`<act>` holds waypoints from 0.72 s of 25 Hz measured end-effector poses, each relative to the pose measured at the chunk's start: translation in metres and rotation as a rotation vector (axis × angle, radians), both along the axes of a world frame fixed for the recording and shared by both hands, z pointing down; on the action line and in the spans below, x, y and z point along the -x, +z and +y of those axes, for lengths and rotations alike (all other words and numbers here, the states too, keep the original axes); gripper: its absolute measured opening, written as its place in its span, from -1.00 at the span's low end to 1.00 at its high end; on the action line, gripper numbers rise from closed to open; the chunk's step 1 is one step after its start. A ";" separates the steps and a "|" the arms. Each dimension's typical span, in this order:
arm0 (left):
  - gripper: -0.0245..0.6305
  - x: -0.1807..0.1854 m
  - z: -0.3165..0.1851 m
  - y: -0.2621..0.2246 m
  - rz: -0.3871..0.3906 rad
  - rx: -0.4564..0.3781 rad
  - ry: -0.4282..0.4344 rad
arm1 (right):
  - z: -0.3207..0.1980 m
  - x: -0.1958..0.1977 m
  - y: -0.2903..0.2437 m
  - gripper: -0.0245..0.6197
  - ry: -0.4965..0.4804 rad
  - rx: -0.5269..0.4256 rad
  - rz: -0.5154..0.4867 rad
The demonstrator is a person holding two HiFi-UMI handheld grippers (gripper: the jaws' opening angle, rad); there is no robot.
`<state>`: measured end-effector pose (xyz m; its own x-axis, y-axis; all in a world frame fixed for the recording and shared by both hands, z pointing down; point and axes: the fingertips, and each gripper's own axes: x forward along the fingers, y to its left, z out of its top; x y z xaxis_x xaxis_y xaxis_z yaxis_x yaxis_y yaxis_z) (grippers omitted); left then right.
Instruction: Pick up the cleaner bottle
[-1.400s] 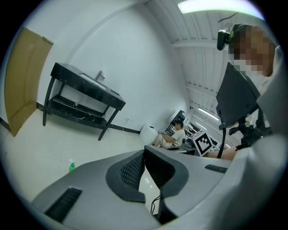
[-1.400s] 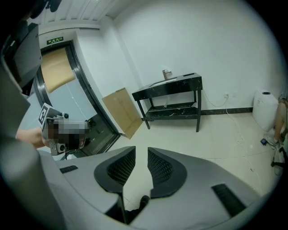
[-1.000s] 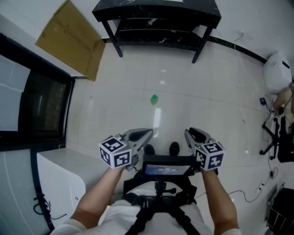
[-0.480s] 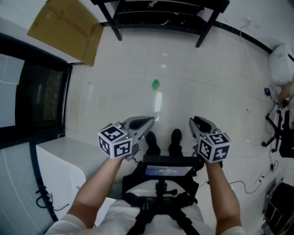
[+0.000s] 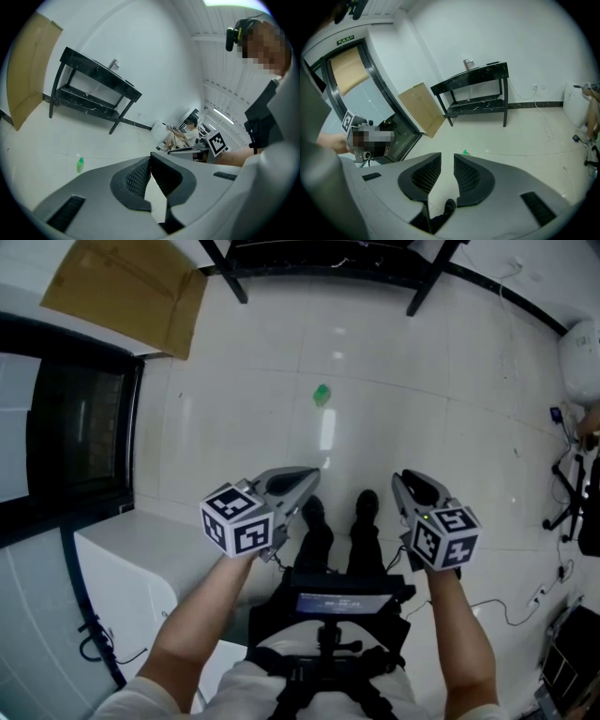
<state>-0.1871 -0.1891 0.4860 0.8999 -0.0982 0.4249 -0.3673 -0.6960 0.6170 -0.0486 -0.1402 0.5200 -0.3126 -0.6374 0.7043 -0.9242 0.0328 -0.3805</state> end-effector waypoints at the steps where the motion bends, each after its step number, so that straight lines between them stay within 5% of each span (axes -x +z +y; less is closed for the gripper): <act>1: -0.93 0.000 -0.001 0.004 0.001 0.002 -0.001 | 0.000 0.000 0.004 -0.64 0.000 0.003 -0.001; 18: -0.93 0.009 -0.034 0.081 0.009 0.085 -0.112 | -0.024 0.017 0.063 -0.64 -0.065 0.090 -0.005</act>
